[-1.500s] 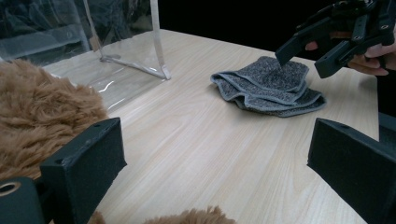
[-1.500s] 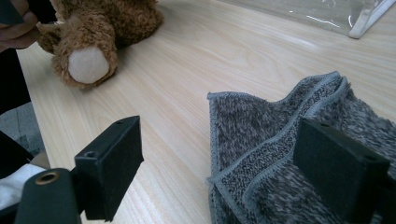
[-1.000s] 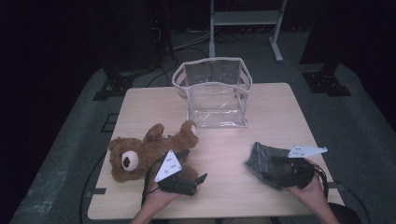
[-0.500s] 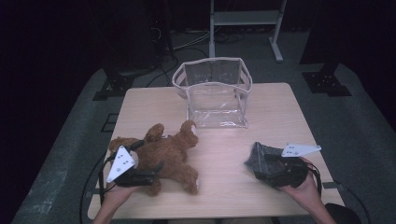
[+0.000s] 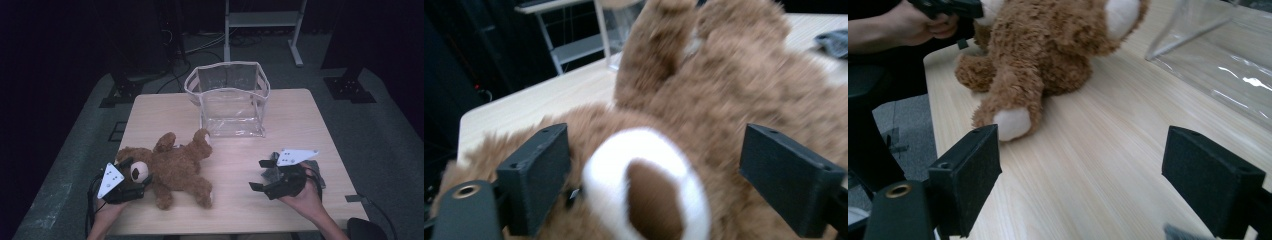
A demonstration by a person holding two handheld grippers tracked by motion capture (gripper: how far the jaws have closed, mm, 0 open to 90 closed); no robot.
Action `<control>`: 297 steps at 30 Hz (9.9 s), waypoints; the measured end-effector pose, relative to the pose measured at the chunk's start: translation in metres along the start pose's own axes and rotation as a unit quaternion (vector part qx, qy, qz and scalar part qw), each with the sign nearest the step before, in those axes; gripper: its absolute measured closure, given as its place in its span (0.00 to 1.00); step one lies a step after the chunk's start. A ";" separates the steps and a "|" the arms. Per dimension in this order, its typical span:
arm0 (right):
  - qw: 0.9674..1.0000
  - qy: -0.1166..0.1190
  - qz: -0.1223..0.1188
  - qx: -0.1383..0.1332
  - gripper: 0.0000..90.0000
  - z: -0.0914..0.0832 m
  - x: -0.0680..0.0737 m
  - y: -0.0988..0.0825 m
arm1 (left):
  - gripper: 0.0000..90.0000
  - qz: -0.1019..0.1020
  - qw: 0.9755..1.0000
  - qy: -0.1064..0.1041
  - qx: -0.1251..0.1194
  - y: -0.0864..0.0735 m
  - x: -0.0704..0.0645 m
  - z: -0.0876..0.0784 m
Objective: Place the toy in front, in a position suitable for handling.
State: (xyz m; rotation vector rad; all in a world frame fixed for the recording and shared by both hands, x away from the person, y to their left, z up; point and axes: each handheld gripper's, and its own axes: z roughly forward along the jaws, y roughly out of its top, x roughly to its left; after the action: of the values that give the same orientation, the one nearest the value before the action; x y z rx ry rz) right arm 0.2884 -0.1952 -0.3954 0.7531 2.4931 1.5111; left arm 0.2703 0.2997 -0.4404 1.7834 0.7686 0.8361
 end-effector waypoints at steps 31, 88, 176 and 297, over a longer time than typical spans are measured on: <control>0.998 0.043 0.010 0.054 0.20 0.151 0.043 0.019 | 0.46 0.012 0.994 0.048 0.102 0.022 0.004 0.038; 0.999 -0.004 -0.027 0.033 0.72 0.100 0.019 0.059 | 0.45 0.037 0.994 0.059 0.081 0.071 -0.016 0.057; 0.997 -0.064 0.037 0.031 0.86 -0.053 -0.033 -0.030 | 0.32 0.030 0.986 -0.134 0.094 0.085 -0.161 0.118; 0.996 -0.058 -0.043 0.044 0.84 -0.006 0.013 0.001 | 0.37 -0.002 0.992 -0.073 0.102 0.080 -0.147 0.115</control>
State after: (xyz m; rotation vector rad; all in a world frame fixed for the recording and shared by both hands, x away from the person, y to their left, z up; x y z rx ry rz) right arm 0.2753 -0.1936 -0.3892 0.7154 2.4858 1.2992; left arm 0.2921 0.0984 -0.4257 1.9986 0.7831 0.6340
